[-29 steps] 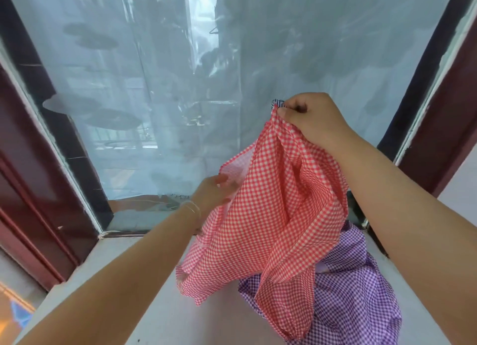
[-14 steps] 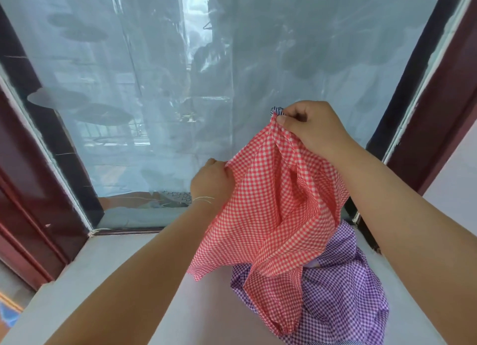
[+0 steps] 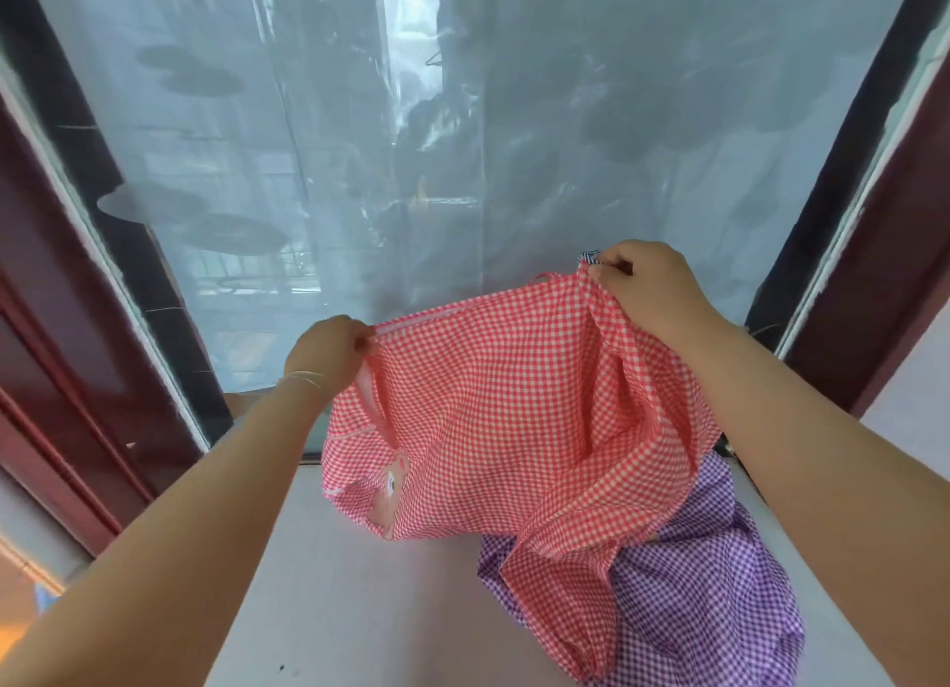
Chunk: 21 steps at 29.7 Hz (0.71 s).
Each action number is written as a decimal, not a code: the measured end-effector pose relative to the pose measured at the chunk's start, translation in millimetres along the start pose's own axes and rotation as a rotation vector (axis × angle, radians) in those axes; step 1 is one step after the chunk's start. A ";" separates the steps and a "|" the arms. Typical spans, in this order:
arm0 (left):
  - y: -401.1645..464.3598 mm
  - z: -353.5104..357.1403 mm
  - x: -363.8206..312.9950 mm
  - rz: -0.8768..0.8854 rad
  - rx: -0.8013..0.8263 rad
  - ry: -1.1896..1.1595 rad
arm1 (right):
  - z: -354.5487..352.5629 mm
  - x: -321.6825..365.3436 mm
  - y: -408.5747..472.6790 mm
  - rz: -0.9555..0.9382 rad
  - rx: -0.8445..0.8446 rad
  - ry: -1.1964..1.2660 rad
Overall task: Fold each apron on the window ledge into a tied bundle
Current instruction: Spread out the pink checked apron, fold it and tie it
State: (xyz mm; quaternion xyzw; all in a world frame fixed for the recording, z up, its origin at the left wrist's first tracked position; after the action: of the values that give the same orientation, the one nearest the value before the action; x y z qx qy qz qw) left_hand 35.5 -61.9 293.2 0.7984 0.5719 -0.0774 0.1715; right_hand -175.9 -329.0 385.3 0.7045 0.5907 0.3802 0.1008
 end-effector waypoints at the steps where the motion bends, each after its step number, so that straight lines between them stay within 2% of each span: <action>1: -2.1 -0.8 2.9 0.015 0.085 -0.061 | 0.9 -3.7 -0.2 0.008 0.002 -0.004; 4: -20.1 7.7 9.4 -0.068 0.402 -0.412 | 4.9 -8.9 -0.1 0.030 0.006 0.001; 5: -25.8 13.2 9.3 -0.111 0.455 -0.544 | 5.7 -9.0 0.5 0.032 0.004 0.003; 6: -29.9 18.0 10.3 -0.136 0.441 -0.620 | 6.5 -7.5 1.7 0.029 0.000 0.003; 9: -38.4 25.6 9.5 -0.062 0.216 -0.442 | 7.9 -2.2 5.9 0.020 -0.012 0.010; 13: -41.3 28.5 11.2 0.071 0.090 -0.157 | 10.8 1.6 7.6 0.006 -0.007 -0.009; 16: -32.7 24.5 20.2 0.182 -0.019 -0.087 | 15.4 1.3 5.1 0.015 -0.016 -0.024; 19: -25.1 27.2 29.7 0.228 0.075 0.006 | 19.6 1.6 2.4 0.022 -0.035 -0.044; 21: -20.6 30.5 39.3 0.186 0.161 0.102 | 22.1 4.3 1.5 0.028 -0.054 -0.041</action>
State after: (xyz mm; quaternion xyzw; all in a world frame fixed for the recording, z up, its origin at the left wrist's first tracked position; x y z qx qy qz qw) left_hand 31.5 -32.2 248.5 0.8621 0.4954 -0.0663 0.0839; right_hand -160.2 -318.7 372.7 0.7174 0.5680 0.3830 0.1264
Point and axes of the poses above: each hand's wrist, its own y-axis towards the middle knuckle, its own z-axis out of the palm, x = y × z, the point moved 5 cm from there along y, towards the middle knuckle, and after that the axes turned 13 degrees about -z, right-handed, at the moved point
